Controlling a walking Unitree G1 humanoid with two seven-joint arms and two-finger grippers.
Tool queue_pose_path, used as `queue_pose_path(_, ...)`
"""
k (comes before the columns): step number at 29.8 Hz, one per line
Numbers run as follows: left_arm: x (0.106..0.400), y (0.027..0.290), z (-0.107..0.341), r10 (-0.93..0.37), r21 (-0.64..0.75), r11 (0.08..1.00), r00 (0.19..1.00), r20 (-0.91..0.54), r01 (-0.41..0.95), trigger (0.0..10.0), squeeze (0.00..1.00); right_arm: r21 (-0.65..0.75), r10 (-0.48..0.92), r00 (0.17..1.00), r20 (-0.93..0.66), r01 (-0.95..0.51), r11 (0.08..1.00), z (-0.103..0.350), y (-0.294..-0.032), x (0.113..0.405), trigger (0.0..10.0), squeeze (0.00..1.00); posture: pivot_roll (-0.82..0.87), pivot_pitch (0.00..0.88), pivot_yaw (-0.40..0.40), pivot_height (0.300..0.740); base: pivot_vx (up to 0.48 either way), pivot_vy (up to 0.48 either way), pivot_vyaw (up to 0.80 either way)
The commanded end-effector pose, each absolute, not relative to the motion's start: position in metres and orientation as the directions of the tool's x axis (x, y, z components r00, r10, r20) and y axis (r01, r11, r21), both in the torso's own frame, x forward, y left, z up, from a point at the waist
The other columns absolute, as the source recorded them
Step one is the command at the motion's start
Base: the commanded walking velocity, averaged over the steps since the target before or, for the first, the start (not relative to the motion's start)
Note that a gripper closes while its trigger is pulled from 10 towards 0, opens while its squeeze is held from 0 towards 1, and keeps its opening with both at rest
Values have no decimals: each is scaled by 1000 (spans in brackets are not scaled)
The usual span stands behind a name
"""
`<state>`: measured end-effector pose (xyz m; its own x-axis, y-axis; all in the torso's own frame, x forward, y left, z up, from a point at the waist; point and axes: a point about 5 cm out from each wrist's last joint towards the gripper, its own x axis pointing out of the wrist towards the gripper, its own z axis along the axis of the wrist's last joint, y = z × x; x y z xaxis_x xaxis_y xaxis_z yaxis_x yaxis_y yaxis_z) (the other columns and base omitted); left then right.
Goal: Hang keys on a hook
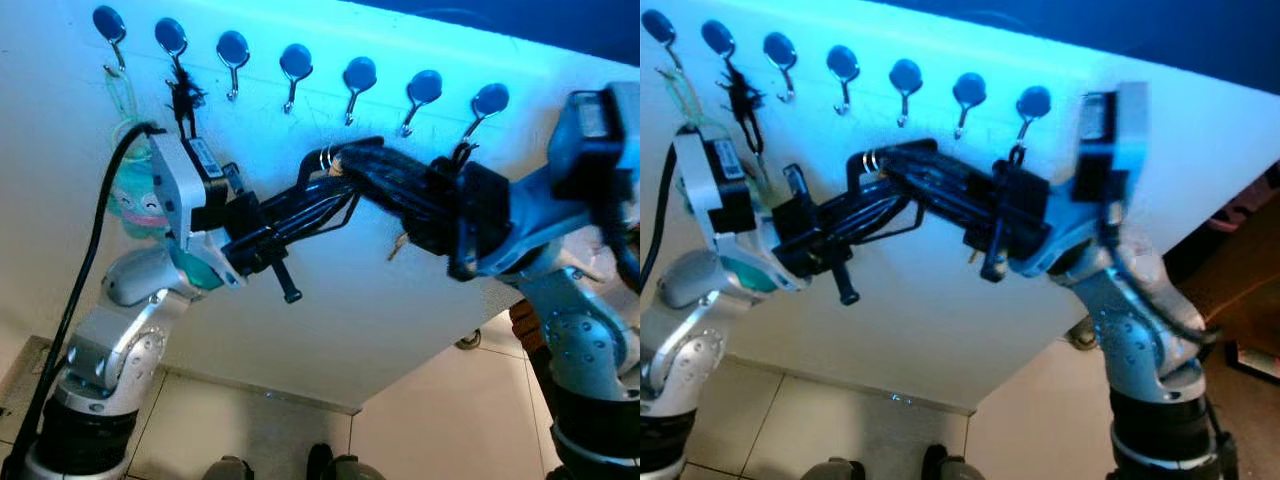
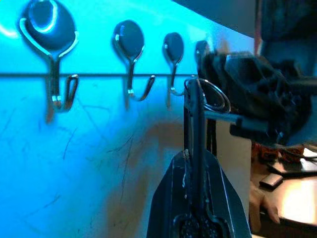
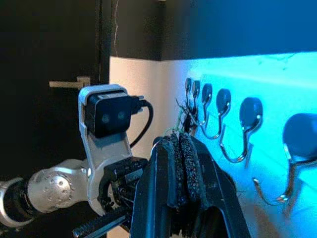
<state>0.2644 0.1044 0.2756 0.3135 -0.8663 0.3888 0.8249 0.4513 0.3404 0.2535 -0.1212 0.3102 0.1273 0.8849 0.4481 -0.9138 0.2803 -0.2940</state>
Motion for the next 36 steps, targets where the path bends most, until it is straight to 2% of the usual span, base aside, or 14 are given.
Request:
queue_pose_path(1,265,105,275,-873,354,445,310,376,823,10000,0,-309,906,85,414,-923,228,306,-124,245,10000,0,104,104,-25,740,0,0,0)
queue_pose_path(4,266,107,274,-873,356,450,319,369,819,10000,0,-303,935,47,351,-940,160,296,-124,238,10000,0,101,105,-22,740,0,0,0)
queue_pose_path(14,266,102,273,-874,349,444,313,372,825,10000,0,-284,940,50,337,-947,152,291,-121,239,10000,0,106,102,-23,740,0,0,0)
queue_pose_path(20,263,98,272,-882,345,421,290,373,839,10000,0,-282,932,103,347,-936,208,291,-114,248,10000,0,107,99,-28,740,0,0,0)
queue_pose_path(29,261,92,269,-883,328,411,282,375,851,10000,0,-281,904,238,356,-895,346,292,-109,266,10000,0,103,101,-33,740,0,0,0)
queue_pose_path(36,261,92,270,-882,325,412,282,378,851,10000,0,-269,885,264,382,-885,380,295,-111,269,10000,0,102,107,-34,740,0,0,0)
